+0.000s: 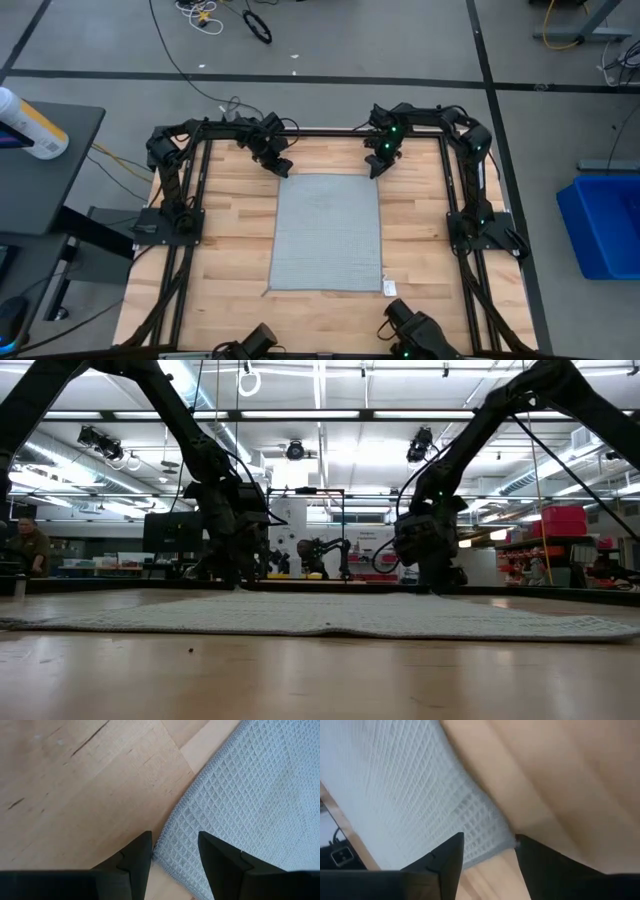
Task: Fold microfiber towels
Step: Fold the gray microfiber towel
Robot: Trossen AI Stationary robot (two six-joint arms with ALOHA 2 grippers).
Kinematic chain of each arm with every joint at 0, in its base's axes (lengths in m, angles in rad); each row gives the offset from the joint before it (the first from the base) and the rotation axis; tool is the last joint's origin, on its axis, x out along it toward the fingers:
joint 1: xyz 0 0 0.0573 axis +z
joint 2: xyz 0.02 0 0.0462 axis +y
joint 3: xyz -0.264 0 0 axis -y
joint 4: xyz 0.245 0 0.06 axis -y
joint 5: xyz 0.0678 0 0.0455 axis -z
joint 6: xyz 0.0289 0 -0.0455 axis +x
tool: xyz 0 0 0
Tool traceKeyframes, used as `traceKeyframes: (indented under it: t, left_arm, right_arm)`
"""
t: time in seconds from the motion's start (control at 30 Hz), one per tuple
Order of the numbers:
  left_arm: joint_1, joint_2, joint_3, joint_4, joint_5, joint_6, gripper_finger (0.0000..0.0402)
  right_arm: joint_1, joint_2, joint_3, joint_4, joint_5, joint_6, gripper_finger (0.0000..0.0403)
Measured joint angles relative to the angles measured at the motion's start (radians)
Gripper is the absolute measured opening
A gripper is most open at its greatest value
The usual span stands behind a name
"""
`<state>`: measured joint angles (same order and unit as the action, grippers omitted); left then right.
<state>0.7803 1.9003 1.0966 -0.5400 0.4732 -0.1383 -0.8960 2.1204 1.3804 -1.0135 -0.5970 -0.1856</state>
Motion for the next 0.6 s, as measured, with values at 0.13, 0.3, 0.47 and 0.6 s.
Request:
traceKeyframes:
  t: [0.13,0.3,0.47,0.6]
  left_arm:
    - [0.0,0.0,0.0,0.0,-0.001,0.0,0.0171]
    - [0.0,0.0,0.0,0.002,-0.004,0.011,0.0171]
    - [0.0,0.0,0.0,0.002,-0.008,0.011,0.0171]
    - [0.0,0.0,0.0,0.005,-0.008,0.011,0.0171]
  right_arm:
    - [-0.017,0.0,0.0,0.01,-0.004,0.021,0.0187]
    - [-0.009,0.0,0.002,0.01,-0.015,0.028,0.0213]
    - [0.014,-0.001,0.003,0.01,0.0,0.029,0.0228]
    - [0.015,-0.001,0.004,0.01,0.008,0.039,0.0209]
